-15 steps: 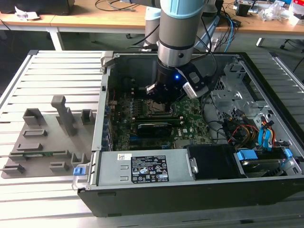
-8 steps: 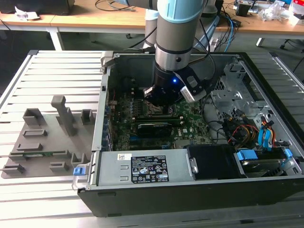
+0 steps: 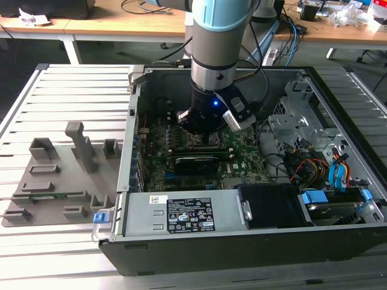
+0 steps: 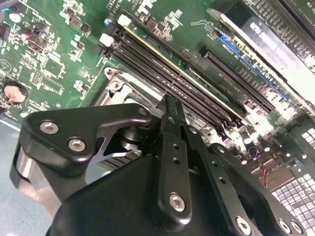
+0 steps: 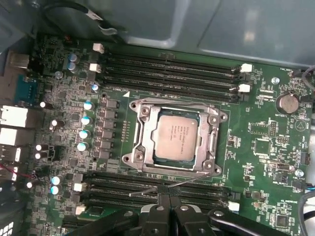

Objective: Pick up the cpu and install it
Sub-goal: 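Install the second cpu locking lever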

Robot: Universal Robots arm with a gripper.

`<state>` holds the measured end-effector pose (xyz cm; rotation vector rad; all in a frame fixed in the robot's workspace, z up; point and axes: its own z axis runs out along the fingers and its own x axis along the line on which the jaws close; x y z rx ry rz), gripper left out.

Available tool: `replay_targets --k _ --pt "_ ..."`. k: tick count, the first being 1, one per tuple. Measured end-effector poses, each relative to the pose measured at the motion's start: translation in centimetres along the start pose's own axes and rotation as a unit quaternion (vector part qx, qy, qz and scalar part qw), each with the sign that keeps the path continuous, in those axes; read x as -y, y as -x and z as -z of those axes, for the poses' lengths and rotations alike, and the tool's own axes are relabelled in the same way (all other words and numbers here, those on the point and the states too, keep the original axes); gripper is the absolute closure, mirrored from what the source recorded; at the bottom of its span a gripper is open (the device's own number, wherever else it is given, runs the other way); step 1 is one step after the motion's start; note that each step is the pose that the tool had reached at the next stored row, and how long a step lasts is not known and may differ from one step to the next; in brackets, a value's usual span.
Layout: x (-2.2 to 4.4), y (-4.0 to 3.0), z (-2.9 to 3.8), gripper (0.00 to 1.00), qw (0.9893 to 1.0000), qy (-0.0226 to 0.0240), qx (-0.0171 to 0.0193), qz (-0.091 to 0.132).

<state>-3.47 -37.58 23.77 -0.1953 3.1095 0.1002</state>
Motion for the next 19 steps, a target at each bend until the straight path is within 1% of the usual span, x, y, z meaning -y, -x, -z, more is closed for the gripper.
replay_targets --k 1,2,3,4,5,7,9,10,11,15,16,17,19 --pt "-0.02 -0.23 -0.08 0.89 1.0 0.0003 0.0 0.0" --pt "-0.04 -0.48 -0.33 0.89 1.0 0.0003 0.0 0.0" --pt "-0.06 -0.93 -0.78 0.89 1.0 0.0002 0.0 0.0" --pt "-0.12 -1.67 -1.31 0.89 1.0 0.0003 0.0 0.0" --pt "-0.17 -2.2 -1.61 0.89 1.0 0.0003 -0.0001 0.0" --pt "-0.2 -2.53 -1.79 0.89 1.0 0.0004 -0.0001 0.0" --pt "-0.25 -2.98 -1.99 0.89 1.0 0.0025 0.0003 0.0" --pt "-0.29 -3.33 -2.1 0.89 1.0 0.0025 0.0002 0.0" --pt "-0.33 -3.58 -2.23 0.89 1.0 0.0038 0.0005 0.0" --pt "-0.52 -4.04 -2.6 0.89 1.0 0.0056 0.0006 0.0" --pt "-0.65 -4.05 -2.71 0.89 1.0 0.006 0.0007 0.0" --pt "-0.83 -4.03 -2.82 0.89 1.0 0.0076 0.0009 0.0" --pt "-0.96 -4.01 -2.97 0.89 1.0 0.0092 0.0011 0.0"
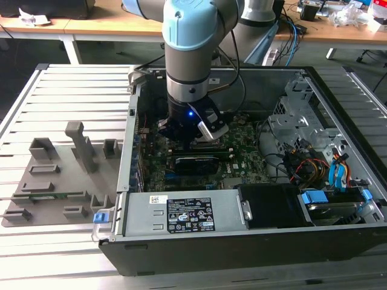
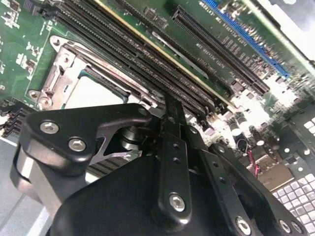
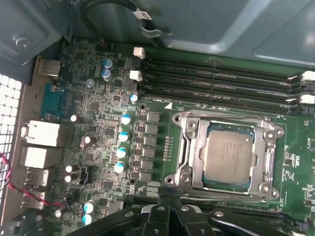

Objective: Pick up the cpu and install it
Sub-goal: 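Install the second cpu locking lever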

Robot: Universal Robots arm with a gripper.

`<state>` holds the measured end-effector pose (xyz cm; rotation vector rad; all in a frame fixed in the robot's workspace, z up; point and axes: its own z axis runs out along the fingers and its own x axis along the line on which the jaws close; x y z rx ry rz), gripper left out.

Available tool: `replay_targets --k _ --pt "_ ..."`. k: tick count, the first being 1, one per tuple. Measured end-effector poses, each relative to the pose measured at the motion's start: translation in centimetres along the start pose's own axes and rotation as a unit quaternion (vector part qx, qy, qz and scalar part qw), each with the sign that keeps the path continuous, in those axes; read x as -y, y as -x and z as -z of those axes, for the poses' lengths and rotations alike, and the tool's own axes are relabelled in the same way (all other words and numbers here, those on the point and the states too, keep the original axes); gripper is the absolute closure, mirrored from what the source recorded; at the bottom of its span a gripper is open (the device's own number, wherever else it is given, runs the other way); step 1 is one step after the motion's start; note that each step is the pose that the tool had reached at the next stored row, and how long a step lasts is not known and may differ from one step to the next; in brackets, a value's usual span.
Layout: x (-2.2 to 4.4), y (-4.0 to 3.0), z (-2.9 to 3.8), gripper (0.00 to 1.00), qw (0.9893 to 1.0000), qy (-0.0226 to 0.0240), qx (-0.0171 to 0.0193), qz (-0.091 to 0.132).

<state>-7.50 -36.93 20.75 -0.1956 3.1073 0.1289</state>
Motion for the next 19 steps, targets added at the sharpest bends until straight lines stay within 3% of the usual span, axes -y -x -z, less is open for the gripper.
replay_targets --k 8,15,17,19 --pt "-0.1 0.0 -0.38 0.89 1.0 0.0068 0.0007 0.0" --pt "-0.31 0.0 -0.83 0.89 1.0 0.0086 0.001 0.001" --pt "-0.33 -0.05 -0.7 0.89 1.0 0.0084 0.002 0.002" --pt "-0.39 -0.03 0.03 0.89 1.0 0.0077 0.0021 0.002"
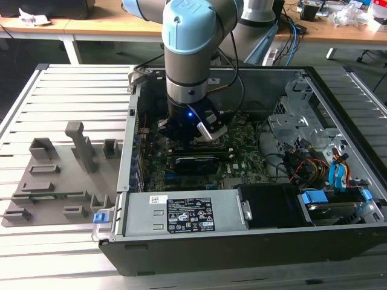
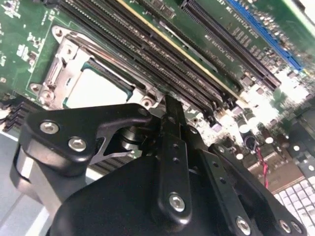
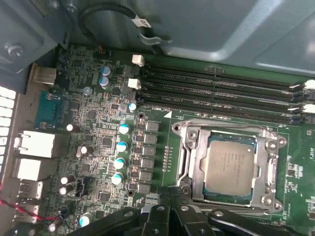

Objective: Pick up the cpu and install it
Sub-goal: 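Install the second cpu locking lever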

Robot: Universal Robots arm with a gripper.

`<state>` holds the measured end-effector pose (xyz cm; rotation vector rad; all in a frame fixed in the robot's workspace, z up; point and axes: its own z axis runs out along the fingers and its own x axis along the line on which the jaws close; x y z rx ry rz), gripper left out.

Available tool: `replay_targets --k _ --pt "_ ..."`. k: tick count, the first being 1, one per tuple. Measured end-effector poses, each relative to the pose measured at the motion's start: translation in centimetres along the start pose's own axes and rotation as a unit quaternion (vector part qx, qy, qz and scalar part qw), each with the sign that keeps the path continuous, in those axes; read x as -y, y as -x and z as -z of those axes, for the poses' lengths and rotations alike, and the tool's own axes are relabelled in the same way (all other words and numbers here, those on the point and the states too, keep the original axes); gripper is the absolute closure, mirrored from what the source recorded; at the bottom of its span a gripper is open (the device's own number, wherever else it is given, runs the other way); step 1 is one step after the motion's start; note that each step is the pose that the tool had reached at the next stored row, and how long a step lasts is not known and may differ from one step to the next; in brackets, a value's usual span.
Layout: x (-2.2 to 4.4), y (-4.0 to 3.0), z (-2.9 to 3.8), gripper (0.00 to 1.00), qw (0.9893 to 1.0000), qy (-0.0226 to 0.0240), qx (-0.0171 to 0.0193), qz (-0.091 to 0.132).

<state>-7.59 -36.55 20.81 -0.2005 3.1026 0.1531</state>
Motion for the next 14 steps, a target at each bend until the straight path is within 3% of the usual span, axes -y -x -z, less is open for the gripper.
replay_targets --k 5,6,8,9,13,14 --pt "-0.36 1.02 0.21 0.89 0.9998 -0.0178 -0.0027 0.0" --pt "-0.51 1.24 0.19 0.89 0.9996 -0.027 -0.0041 0.0" --pt "-0.7 1.78 0.15 0.89 0.9992 -0.0389 -0.0062 0.001" --pt "-0.83 2.11 0.13 0.89 0.9989 -0.047 -0.0077 0.001" --pt "-1.52 3.34 0.02 0.89 0.9974 -0.0705 -0.0117 0.001" --pt "-1.64 3.62 -0.01 0.89 0.9972 -0.0734 -0.0121 0.001"
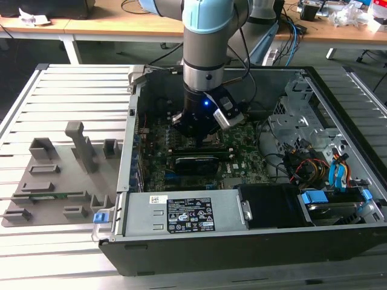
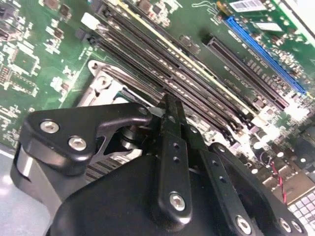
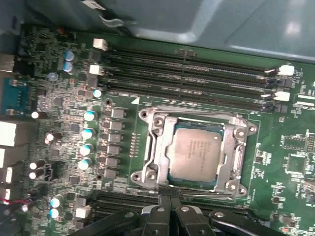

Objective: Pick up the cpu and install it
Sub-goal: 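Install the second cpu locking lever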

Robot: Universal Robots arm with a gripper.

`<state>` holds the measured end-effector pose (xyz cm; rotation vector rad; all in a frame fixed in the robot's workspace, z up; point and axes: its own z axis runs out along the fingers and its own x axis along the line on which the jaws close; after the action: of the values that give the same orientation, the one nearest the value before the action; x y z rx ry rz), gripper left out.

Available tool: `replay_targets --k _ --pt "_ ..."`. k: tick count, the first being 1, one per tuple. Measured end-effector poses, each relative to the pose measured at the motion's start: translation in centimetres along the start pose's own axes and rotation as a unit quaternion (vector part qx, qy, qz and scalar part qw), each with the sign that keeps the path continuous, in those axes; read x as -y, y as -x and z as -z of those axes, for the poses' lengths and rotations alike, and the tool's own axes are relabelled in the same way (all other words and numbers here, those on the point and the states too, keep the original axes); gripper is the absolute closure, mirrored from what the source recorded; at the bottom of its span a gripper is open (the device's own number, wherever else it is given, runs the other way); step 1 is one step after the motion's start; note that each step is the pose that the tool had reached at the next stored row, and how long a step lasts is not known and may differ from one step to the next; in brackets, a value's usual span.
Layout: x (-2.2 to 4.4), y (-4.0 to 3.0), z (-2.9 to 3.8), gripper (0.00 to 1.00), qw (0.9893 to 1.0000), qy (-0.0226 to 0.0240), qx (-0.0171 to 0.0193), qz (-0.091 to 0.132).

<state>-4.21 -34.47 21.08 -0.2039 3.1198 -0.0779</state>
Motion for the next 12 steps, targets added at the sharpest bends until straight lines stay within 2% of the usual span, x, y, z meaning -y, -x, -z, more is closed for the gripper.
replay_targets --k 3,8,12 --pt "-0.21 0.74 0.01 0.89 1.0 -0.0024 -0.0005 0.0" --pt "-0.54 1.45 0.02 0.89 1.0 -0.0051 -0.001 0.0" --pt "-1.56 1.75 0.07 0.89 1.0 -0.0091 -0.0016 0.0"
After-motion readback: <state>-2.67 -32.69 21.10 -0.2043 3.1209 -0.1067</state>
